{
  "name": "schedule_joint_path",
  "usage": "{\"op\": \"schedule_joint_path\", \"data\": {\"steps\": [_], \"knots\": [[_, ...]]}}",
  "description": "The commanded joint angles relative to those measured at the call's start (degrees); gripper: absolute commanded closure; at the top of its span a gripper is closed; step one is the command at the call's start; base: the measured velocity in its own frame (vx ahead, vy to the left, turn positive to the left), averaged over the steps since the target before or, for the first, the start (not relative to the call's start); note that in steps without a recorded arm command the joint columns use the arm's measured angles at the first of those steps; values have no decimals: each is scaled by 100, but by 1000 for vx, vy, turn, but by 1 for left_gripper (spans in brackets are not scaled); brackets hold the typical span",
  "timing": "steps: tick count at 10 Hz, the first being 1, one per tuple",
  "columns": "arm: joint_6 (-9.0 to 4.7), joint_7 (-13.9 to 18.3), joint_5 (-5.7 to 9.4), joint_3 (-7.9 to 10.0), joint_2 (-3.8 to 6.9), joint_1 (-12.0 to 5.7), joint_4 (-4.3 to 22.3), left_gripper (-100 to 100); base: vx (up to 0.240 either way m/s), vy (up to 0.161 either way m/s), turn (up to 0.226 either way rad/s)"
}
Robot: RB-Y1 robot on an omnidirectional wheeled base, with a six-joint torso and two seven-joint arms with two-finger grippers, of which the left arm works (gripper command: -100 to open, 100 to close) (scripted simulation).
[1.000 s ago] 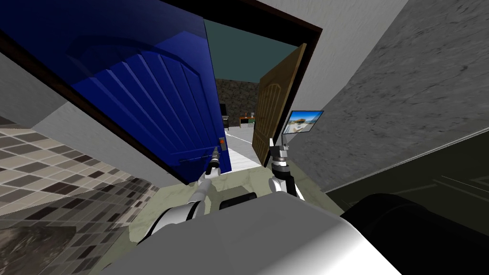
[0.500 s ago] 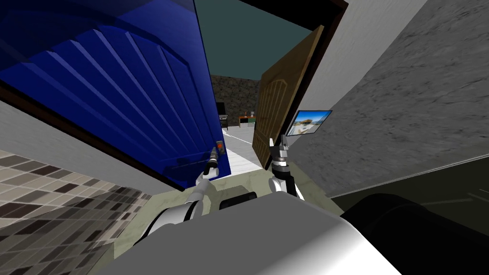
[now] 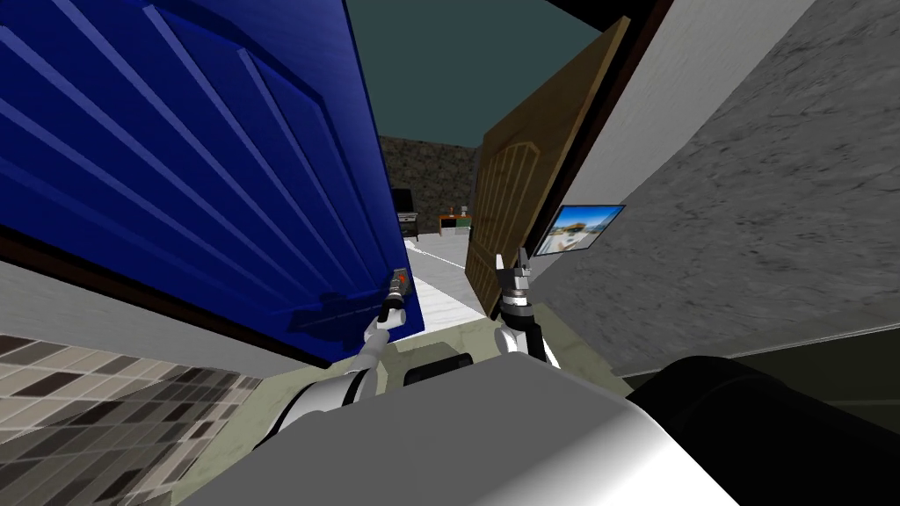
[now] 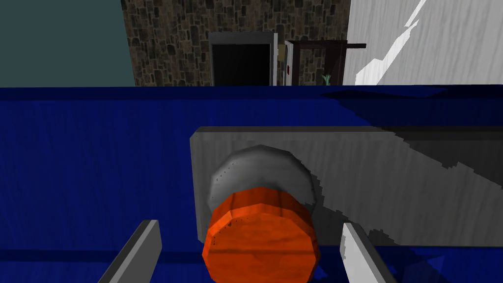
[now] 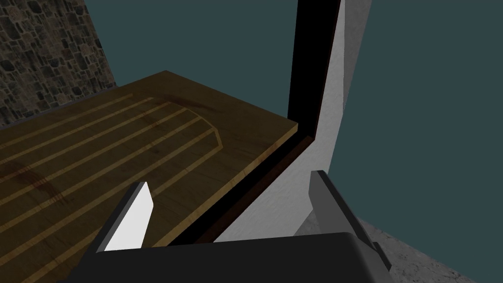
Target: Push the door open
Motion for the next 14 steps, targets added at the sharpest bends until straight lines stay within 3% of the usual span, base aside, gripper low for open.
{"op": "schedule_joint_path", "data": {"steps": [1, 2, 7, 8, 11, 13, 14], "knots": [[0, 0, 0, 0, 0, 0, 0, -100, 87, -2, -3], [0, 0, 0, 0, 0, 0, 0, 100, -9, 1, 7], [0, 0, 0, 0, 0, 0, 0, 100, -17, 0, -2], [10, -25, 27, 70, 90, 18, 10, 100, 104, -24, 26], [10, -47, 55, 140, 165, 24, 9, 100, 152, -64, 39], [11, -90, 110, 278, 287, 36, 7, 100, 178, -73, 53], [11, -90, 110, 278, 287, 36, 7, 100, 144, -51, 25]]}}
